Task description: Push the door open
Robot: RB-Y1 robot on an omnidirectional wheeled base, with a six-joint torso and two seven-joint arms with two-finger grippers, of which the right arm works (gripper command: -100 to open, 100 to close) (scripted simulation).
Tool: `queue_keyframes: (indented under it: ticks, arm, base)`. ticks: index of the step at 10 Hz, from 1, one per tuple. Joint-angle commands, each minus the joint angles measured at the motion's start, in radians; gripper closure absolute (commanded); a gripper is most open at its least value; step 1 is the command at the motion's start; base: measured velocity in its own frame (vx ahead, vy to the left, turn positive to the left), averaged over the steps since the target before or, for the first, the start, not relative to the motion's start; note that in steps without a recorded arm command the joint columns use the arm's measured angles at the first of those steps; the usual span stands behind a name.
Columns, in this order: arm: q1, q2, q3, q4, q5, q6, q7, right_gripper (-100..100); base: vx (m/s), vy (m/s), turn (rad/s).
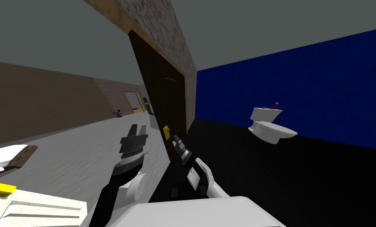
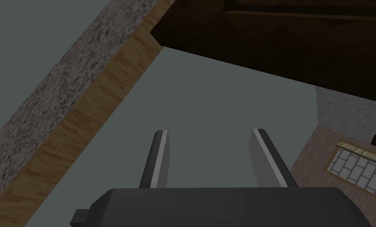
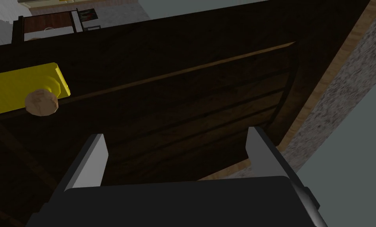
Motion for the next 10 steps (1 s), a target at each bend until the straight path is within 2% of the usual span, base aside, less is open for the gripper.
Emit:
queue_keyframes:
  ticks: [1, 4, 6, 10]
  arm:
    - [-0.019, 0.005, 0.024, 0.031, -0.001, 0.003, -0.005, -100]
    - [-0.069, 0.004, 0.093, 0.102, -0.006, 0.016, -0.026, -100]
    - [-0.088, 0.004, 0.119, 0.129, -0.008, 0.021, -0.034, -100]
    - [-0.149, 0.004, 0.201, 0.214, -0.014, 0.037, -0.059, -100]
  base:
    - [0.113, -0.018, -0.019]
    - [0.133, -0.015, -0.027]
    - [0.143, -0.009, -0.022]
    - [0.147, -0.018, -0.024]
